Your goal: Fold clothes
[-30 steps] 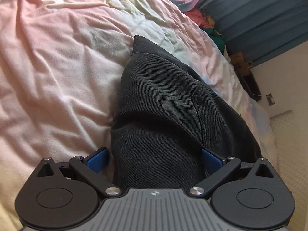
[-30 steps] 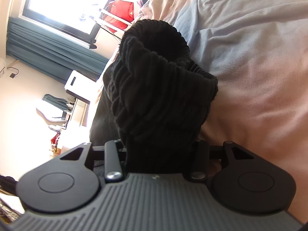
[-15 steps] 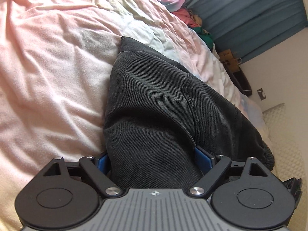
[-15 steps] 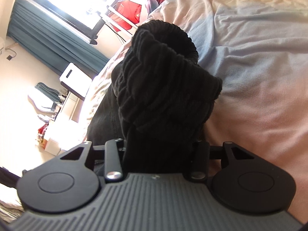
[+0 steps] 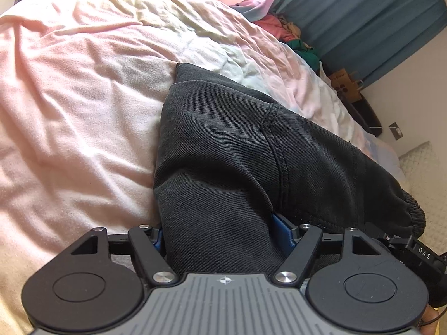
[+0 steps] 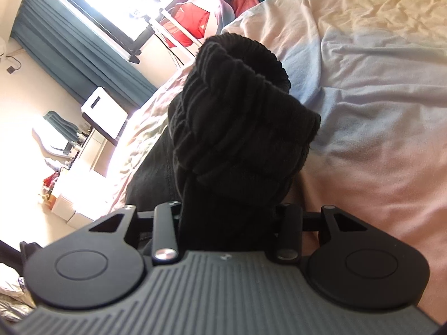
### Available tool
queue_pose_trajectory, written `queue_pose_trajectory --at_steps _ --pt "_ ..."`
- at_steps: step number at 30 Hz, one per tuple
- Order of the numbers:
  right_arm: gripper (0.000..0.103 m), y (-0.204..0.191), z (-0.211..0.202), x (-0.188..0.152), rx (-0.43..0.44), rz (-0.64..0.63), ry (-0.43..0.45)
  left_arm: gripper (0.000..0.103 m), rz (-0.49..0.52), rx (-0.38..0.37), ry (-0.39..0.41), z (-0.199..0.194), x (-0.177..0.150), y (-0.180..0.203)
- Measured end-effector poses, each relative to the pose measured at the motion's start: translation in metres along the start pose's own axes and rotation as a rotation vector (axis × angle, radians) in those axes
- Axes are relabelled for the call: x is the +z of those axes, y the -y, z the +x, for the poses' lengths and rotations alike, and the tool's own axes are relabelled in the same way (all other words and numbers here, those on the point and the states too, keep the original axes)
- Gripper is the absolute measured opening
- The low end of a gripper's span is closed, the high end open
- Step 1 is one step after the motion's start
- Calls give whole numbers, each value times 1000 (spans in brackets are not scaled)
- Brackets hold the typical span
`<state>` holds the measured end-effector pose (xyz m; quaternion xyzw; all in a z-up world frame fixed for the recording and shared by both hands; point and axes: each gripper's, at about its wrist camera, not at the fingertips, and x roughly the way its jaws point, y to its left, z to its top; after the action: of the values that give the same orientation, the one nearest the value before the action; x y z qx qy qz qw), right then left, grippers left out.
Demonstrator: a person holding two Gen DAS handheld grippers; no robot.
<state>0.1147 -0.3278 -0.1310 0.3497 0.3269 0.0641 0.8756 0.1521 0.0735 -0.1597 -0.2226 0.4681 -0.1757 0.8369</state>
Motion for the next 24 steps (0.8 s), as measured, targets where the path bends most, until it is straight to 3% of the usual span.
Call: queue_pose_trajectory --at_steps 2,9,16,19,24 --pt "40 -5 -3 4 13 -16 10 57 36 25 4 -5 2 11" --pt "35 -21 -21 24 63 -25 63 47 80 88 -9 -32 29 57" --pt "34 0 -62 75 74 44 179 45 132 47 16 -31 76 159" --pt "34 27 -89 115 59 87 242 45 182 2 21 9 103 241" --pt "34 94 -142 190 4 154 391 45 226 -117 15 106 104 370"
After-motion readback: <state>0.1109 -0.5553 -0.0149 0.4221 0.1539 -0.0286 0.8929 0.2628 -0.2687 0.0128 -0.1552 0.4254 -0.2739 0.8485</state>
